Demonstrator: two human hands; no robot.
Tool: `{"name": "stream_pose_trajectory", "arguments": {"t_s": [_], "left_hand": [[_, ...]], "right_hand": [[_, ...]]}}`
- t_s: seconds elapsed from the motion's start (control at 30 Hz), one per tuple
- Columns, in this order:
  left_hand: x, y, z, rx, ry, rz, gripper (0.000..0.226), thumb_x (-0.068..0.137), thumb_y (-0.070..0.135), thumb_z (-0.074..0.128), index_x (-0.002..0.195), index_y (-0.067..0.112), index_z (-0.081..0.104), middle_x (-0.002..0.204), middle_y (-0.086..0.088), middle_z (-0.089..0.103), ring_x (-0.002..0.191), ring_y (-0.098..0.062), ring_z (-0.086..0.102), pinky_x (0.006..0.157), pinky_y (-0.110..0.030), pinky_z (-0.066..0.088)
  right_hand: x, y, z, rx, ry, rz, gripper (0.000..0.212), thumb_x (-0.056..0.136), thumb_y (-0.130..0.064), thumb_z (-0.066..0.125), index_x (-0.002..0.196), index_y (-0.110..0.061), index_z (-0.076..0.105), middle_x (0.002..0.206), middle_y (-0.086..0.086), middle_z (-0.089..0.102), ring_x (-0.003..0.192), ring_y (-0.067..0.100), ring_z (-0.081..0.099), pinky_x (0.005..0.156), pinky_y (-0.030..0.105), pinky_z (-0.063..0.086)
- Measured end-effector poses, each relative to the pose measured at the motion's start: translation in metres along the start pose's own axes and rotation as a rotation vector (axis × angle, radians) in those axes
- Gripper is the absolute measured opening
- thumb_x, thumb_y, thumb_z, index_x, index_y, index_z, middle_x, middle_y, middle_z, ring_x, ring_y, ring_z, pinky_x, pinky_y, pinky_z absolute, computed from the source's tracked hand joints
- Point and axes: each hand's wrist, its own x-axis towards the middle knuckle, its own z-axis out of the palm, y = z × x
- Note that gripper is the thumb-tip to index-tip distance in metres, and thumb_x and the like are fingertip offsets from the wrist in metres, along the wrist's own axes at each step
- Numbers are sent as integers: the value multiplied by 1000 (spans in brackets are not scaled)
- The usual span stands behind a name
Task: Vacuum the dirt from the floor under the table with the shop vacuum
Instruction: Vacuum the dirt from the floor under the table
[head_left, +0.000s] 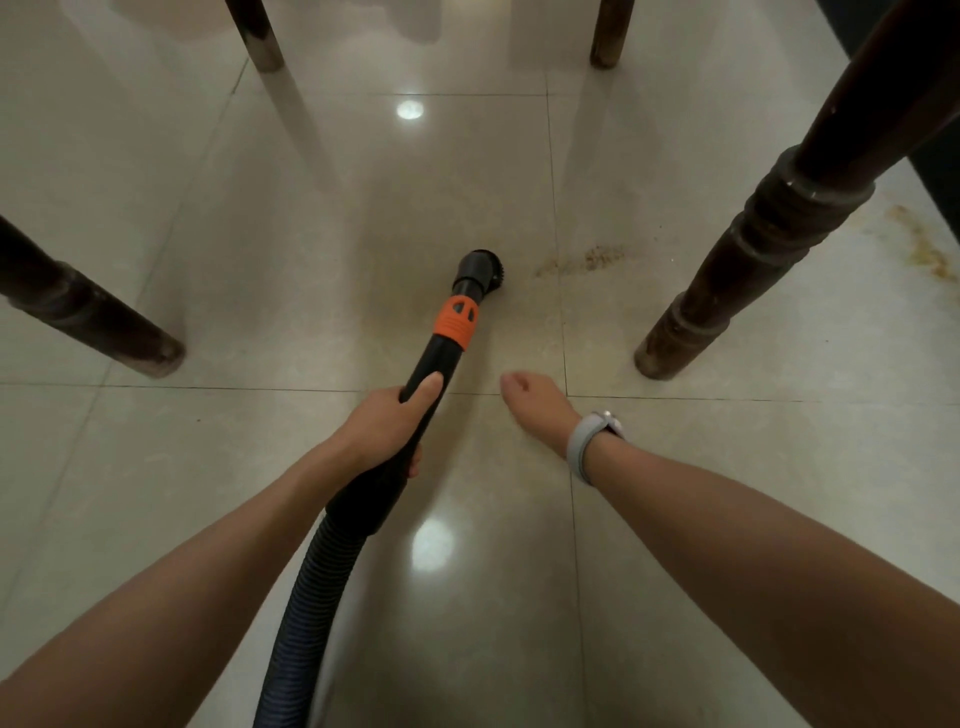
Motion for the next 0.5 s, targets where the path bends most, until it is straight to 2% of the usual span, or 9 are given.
{"name": "stream_pose_trajectory", "arguments": {"t_s": [0.03, 0.1, 0.17, 0.27, 0.4, 0.5], "left_hand": [[-7, -5, 2, 14, 0, 3, 48, 95, 53, 39, 81, 8, 49, 56, -7, 59, 46, -21, 58, 51, -29, 51], [-21, -16, 6, 27, 6, 5, 46, 95, 52, 40, 84, 9, 50, 55, -7, 60, 47, -21, 60, 55, -33, 53], [-33, -27, 10, 42, 15, -6, 45, 94, 52, 40, 85, 9, 51, 54, -6, 61, 47, -22, 61, 57, -35, 54], [-49, -39, 18, 82, 22, -33, 45, 93, 55, 40, 84, 13, 53, 54, -4, 61, 48, -20, 61, 60, -36, 56], [-61, -45, 24, 139, -26, -41, 45, 92, 56, 39, 88, 14, 54, 57, -4, 61, 48, -20, 60, 62, -40, 57], [-63, -43, 25, 154, -72, -30, 45, 92, 57, 39, 87, 14, 52, 57, -5, 61, 48, -20, 59, 62, -39, 57]], "right_hand": [[1, -9, 0, 221, 25, 78, 36, 102, -29, 34, 110, -4, 59, 105, 15, 62, 98, 30, 58, 87, 39, 47], [3, -28, 3, 589, -32, 227, 44, 101, -37, 33, 129, -7, 48, 120, 14, 59, 111, 31, 57, 93, 42, 46], [6, -42, 11, 725, -105, 263, 44, 99, -41, 40, 129, -9, 47, 120, 13, 57, 112, 31, 56, 87, 41, 48], [6, -53, 28, 718, -146, 315, 47, 93, -37, 55, 128, -8, 44, 123, 13, 53, 111, 31, 55, 76, 40, 50], [-3, -51, 41, 609, -94, 387, 32, 95, -25, 50, 121, -8, 43, 96, 9, 50, 97, 28, 53, 83, 40, 50], [-5, -47, 37, 591, -70, 415, 31, 96, -25, 47, 122, -9, 41, 104, 11, 49, 107, 32, 53, 91, 45, 50]]}}
